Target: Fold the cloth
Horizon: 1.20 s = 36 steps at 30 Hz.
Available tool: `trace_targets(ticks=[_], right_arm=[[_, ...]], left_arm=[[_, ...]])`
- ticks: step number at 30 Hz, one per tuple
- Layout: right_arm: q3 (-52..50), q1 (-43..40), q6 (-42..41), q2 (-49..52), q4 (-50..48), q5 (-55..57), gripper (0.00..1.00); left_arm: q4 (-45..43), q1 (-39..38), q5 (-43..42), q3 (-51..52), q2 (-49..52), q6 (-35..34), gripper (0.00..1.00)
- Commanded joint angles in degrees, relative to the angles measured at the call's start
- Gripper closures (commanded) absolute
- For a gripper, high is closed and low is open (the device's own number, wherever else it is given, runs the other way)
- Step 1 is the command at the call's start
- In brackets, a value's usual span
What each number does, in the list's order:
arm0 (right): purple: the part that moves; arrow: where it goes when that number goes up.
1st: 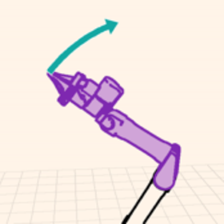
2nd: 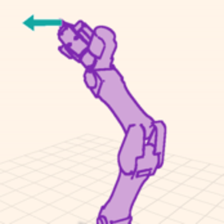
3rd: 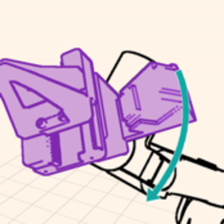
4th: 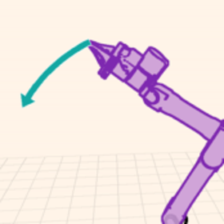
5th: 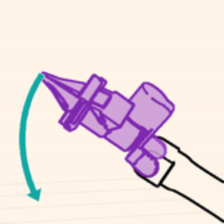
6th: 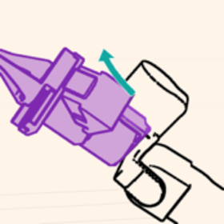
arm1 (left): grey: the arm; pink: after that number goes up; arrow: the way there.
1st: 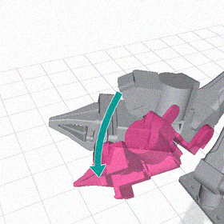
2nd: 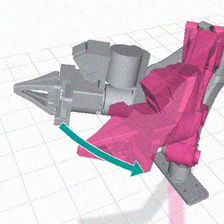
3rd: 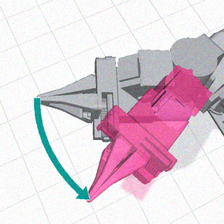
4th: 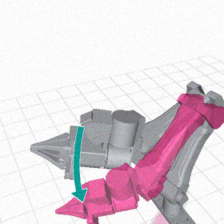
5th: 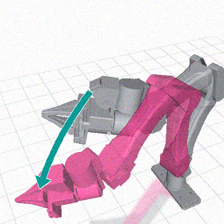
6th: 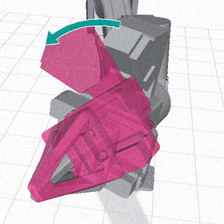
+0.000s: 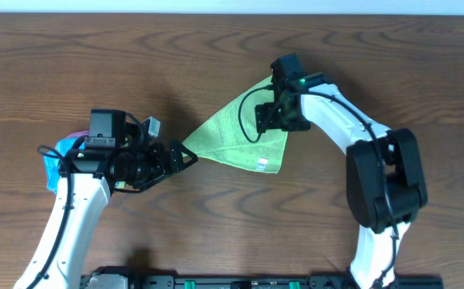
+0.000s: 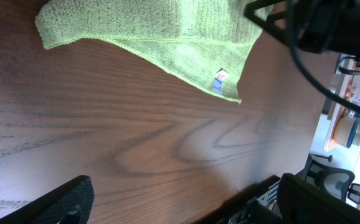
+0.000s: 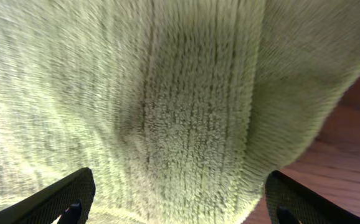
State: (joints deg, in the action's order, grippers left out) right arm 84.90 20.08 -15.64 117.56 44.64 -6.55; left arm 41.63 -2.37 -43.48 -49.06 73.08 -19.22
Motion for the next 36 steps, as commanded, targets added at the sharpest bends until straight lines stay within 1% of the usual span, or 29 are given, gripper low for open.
trace_targets(ticks=[1, 11, 18, 36], right_arm=[[-0.1, 0.2, 1.6, -3.4, -0.2, 1.2, 0.12], [-0.1, 0.4, 1.6, -3.3, -0.7, 1.1, 0.11], [-0.1, 0.6, 1.6, -2.9, -3.0, 0.1, 0.11], [-0.2, 0.7, 1.5, 1.3, -3.3, 0.1, 0.12]], left_arm=[[0.1, -0.3, 0.4, -0.7, 0.0, 1.2, 0.04], [0.1, -0.3, 0.4, -0.7, 0.0, 1.2, 0.05], [0.1, -0.3, 0.4, -0.7, 0.0, 1.2, 0.05], [0.1, -0.3, 0.4, -0.7, 0.0, 1.2, 0.05]])
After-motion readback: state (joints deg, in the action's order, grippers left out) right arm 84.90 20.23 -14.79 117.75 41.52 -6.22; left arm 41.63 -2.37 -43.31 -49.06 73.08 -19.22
